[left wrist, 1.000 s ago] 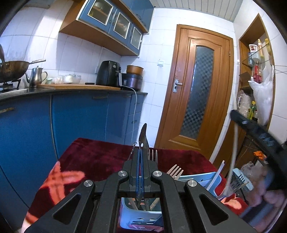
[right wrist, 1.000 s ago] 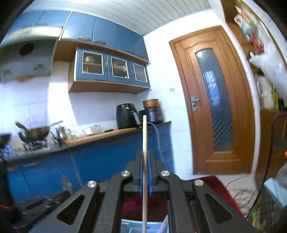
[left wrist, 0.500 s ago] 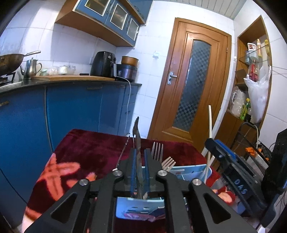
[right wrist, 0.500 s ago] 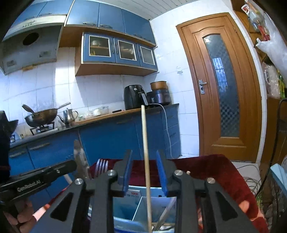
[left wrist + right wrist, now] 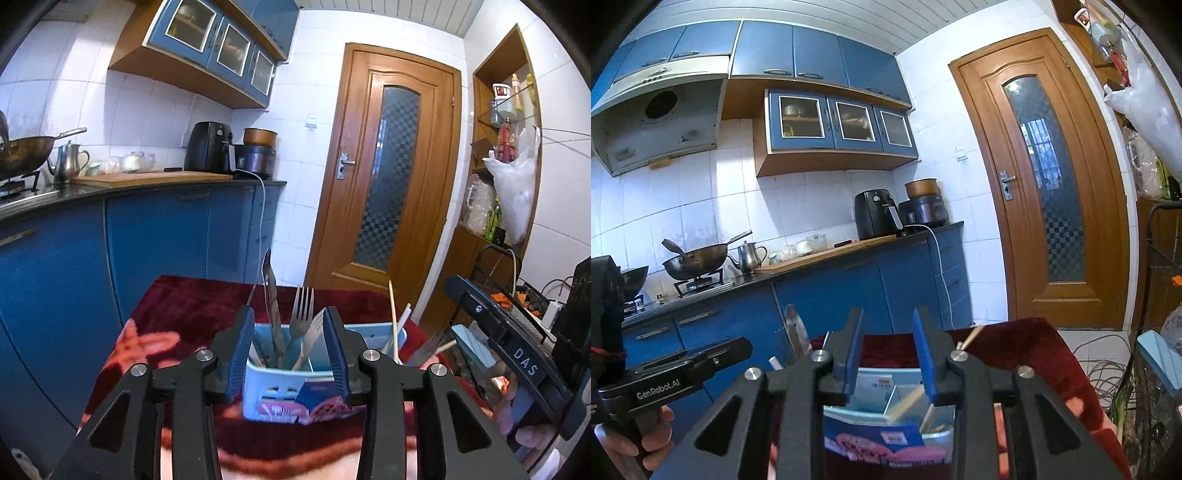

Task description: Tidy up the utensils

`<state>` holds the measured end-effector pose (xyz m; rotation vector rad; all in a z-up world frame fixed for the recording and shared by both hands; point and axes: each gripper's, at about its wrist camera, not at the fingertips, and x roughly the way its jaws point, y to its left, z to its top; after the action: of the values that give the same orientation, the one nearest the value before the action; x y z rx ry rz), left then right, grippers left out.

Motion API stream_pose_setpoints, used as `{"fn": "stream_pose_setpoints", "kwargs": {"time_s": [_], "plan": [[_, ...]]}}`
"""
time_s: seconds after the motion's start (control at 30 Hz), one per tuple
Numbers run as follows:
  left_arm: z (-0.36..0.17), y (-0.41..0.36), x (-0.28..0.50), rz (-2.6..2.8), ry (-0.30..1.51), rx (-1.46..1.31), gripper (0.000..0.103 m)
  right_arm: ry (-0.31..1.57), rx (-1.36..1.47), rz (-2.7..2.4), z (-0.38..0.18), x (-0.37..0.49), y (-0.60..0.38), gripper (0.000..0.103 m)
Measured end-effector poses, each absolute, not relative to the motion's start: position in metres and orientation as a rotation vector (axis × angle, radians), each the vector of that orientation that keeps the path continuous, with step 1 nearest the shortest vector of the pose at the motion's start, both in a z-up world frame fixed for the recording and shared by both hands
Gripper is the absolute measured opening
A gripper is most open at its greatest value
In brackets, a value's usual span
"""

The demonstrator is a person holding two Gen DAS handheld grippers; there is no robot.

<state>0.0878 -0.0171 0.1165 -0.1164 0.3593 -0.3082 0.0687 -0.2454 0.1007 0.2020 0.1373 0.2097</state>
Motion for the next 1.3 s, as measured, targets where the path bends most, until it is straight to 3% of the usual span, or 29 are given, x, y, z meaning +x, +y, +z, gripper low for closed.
{"fn": "stream_pose_setpoints", "kwargs": {"time_s": [1.3], "plan": [[0.050,-0.013,0.073,-0.232,0.527,-0.082,0.040,0.404,0.151,0.214,0.044,0.038,-0.242,0.031]]}}
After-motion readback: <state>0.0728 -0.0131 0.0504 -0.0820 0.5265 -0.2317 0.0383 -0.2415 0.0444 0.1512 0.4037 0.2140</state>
